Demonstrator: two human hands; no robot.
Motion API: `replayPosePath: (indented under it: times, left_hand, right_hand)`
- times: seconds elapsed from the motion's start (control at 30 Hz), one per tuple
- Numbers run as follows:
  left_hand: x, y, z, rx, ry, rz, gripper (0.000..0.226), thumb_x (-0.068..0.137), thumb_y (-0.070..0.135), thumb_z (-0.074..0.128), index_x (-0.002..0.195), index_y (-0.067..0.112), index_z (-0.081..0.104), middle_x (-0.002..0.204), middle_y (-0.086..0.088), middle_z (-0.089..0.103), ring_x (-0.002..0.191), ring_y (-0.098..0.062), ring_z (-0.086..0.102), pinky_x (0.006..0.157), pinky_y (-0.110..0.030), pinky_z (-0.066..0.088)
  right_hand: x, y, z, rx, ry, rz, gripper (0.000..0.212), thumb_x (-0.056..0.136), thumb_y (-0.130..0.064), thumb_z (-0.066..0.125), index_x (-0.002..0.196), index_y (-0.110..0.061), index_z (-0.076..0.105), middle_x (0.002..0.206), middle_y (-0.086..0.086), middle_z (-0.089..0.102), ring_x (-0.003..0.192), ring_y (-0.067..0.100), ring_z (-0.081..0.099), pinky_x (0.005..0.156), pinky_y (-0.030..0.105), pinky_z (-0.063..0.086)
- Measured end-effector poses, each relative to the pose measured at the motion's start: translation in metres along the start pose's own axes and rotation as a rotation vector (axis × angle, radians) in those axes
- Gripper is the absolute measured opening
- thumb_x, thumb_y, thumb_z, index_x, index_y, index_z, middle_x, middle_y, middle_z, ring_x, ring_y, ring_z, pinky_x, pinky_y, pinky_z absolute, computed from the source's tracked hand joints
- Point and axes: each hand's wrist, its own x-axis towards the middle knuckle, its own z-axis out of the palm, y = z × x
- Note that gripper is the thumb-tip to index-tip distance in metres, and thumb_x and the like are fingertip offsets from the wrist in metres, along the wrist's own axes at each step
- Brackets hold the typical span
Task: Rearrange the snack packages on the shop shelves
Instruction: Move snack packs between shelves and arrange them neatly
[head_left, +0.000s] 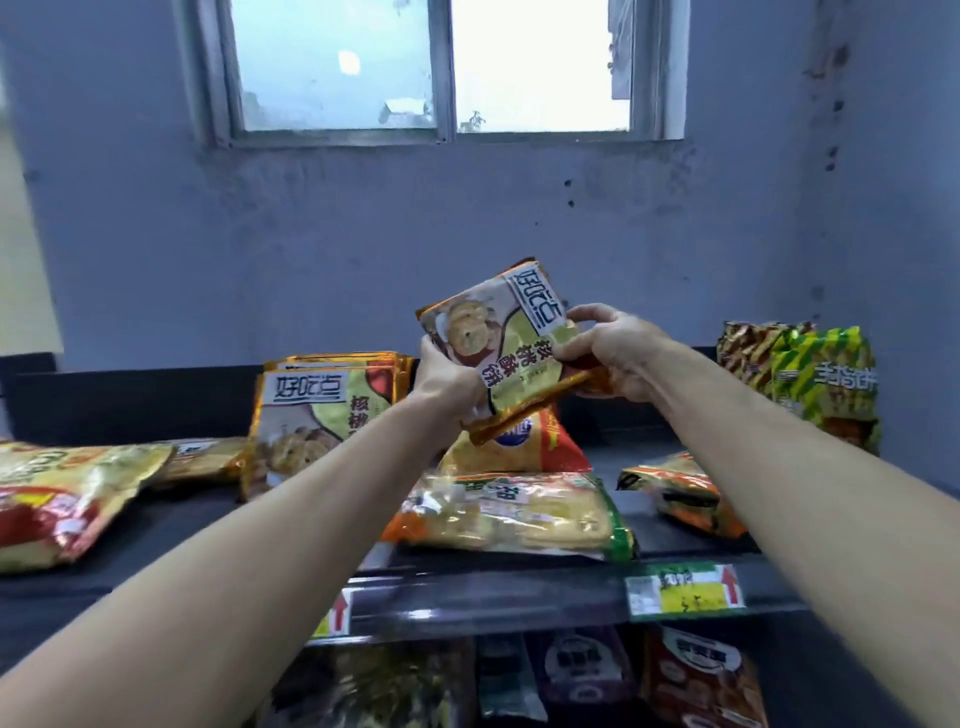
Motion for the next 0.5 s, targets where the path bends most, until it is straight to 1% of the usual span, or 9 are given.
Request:
replayPosePath:
  times: [0.1,0.2,0.23,0.27,0.33,0.37,0.4,0.43,0.5]
  left_hand:
    - [-0.006,-0.012,-0.056,0.006,0.053,-0.088,0.082,0.075,-0.009,0.062,0.140,0.014,0.016,0.127,-0.016,0.044,0.106,-0.035,0.053,0.076,-0.044,0.055]
    - [-0.012,-0.024,-0.107,-0.022,0.094,-0.172,0.076,0.081,0.002,0.065,0.136,0.012,0.014,0.121,-0.017,0.046,0.087,-0.031,0.059,0.068,-0.039,0.055]
    - [-0.013,-0.028,-0.122,-0.016,0.134,-0.184,0.071,0.083,0.007,0.066,0.133,0.012,0.016,0.120,-0.016,0.046,0.088,-0.031,0.061,0.071,-0.040,0.054]
    - [-0.014,-0.031,-0.137,0.025,0.196,-0.191,0.068,0.084,0.013,0.066,0.131,0.013,0.017,0.124,-0.016,0.045,0.095,-0.033,0.060,0.079,-0.042,0.053]
    - [-0.015,-0.037,-0.166,0.178,0.320,-0.193,0.086,0.081,0.021,0.070,0.142,0.015,0.011,0.142,-0.019,0.031,0.122,-0.038,0.046,0.097,-0.044,0.043]
    - [-0.017,-0.041,-0.177,0.242,0.351,-0.186,0.095,0.077,0.023,0.074,0.146,0.014,0.010,0.146,-0.019,0.024,0.128,-0.038,0.039,0.099,-0.043,0.040]
    - [-0.019,-0.045,-0.187,0.274,0.357,-0.178,0.092,0.075,0.023,0.077,0.144,0.011,0.017,0.143,-0.018,0.025,0.126,-0.038,0.040,0.098,-0.042,0.041]
    - [-0.020,-0.049,-0.195,0.265,0.329,-0.170,0.078,0.073,0.020,0.078,0.136,0.007,0.033,0.136,-0.018,0.032,0.118,-0.036,0.048,0.093,-0.040,0.048]
    - [-0.022,-0.060,-0.207,0.200,0.218,-0.188,0.032,0.072,0.009,0.077,0.097,0.002,0.058,0.113,-0.017,0.056,0.088,-0.031,0.062,0.070,-0.038,0.057]
  right_hand:
    - [-0.009,-0.008,0.054,0.012,-0.049,-0.098,0.041,0.074,0.014,0.064,0.092,-0.023,0.060,0.076,0.009,0.070,0.050,0.020,0.066,0.043,0.031,0.055]
    - [-0.018,-0.020,0.104,-0.005,-0.110,-0.158,0.041,0.074,0.017,0.063,0.090,-0.022,0.063,0.072,0.010,0.071,0.051,0.024,0.068,0.043,0.029,0.053]
    - [-0.021,-0.023,0.119,-0.035,-0.135,-0.177,0.040,0.074,0.016,0.063,0.089,-0.021,0.063,0.077,0.010,0.071,0.053,0.025,0.069,0.045,0.029,0.054]
    - [-0.023,-0.025,0.134,-0.075,-0.159,-0.195,0.039,0.074,0.016,0.063,0.088,-0.021,0.064,0.081,0.010,0.070,0.056,0.024,0.070,0.046,0.028,0.054]
    - [-0.026,-0.027,0.159,-0.177,-0.192,-0.233,0.037,0.075,0.016,0.063,0.086,-0.020,0.065,0.088,0.007,0.069,0.063,0.021,0.069,0.047,0.024,0.053]
    - [-0.027,-0.026,0.171,-0.228,-0.204,-0.249,0.037,0.074,0.016,0.063,0.086,-0.019,0.066,0.091,0.006,0.068,0.067,0.019,0.067,0.047,0.022,0.052]
    - [-0.027,-0.024,0.181,-0.281,-0.215,-0.261,0.036,0.074,0.015,0.064,0.088,-0.018,0.067,0.094,0.006,0.067,0.072,0.018,0.065,0.050,0.022,0.053]
    - [-0.027,-0.021,0.190,-0.333,-0.220,-0.268,0.034,0.074,0.013,0.066,0.090,-0.018,0.069,0.098,0.007,0.067,0.080,0.019,0.064,0.057,0.024,0.054]
    - [-0.025,-0.013,0.203,-0.394,-0.191,-0.271,0.035,0.076,0.009,0.067,0.101,-0.014,0.070,0.108,0.009,0.066,0.095,0.022,0.062,0.078,0.030,0.055]
